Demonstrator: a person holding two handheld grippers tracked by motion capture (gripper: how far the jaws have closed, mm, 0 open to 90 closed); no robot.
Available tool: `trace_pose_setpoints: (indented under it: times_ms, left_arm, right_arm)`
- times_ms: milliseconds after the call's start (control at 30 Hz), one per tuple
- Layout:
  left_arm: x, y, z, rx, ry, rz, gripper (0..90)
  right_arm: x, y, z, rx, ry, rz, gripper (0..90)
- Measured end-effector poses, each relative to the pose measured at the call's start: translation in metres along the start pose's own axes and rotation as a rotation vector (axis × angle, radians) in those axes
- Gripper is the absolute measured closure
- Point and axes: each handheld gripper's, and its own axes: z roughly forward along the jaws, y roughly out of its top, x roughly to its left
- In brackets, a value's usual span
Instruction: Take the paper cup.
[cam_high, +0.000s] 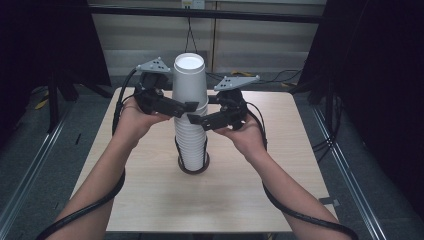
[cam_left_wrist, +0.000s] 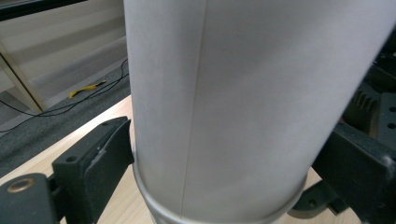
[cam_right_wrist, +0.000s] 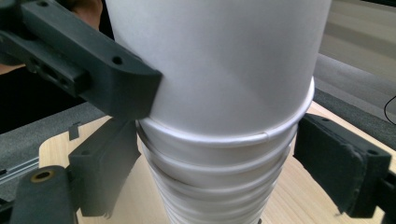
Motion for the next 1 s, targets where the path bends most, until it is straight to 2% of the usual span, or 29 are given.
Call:
trace_pose_setpoints:
  times_ms: [367, 567, 767, 1000]
  left_arm:
    - [-0.0011, -0.0012, 0.0077, -0.026, 0.008, -0.021, 5.6]
    - [-0.0024, -0.0020, 0.0074, -0.037, 0.023, -0.025, 7.3]
    - [-0.0053, 0.0027, 0.0034, -0.074, 0.036, -0.023, 9.0]
    - [-0.0050, 0.0062, 0.0016, -0.066, 0.040, -0.021, 9.6]
  right_arm:
    - [0.0002, -0.0008, 0.0000, -0.007, -0.003, 0.002, 13.7]
    - [0.0000, -0.0008, 0.0002, -0.007, -0.004, 0.004, 14.2]
    - [0.0004, -0.0005, 0.0007, -0.004, -0.008, -0.006, 14.2]
    - [0.0009, -0.0009, 0.0011, -0.006, -0.012, -0.009, 14.2]
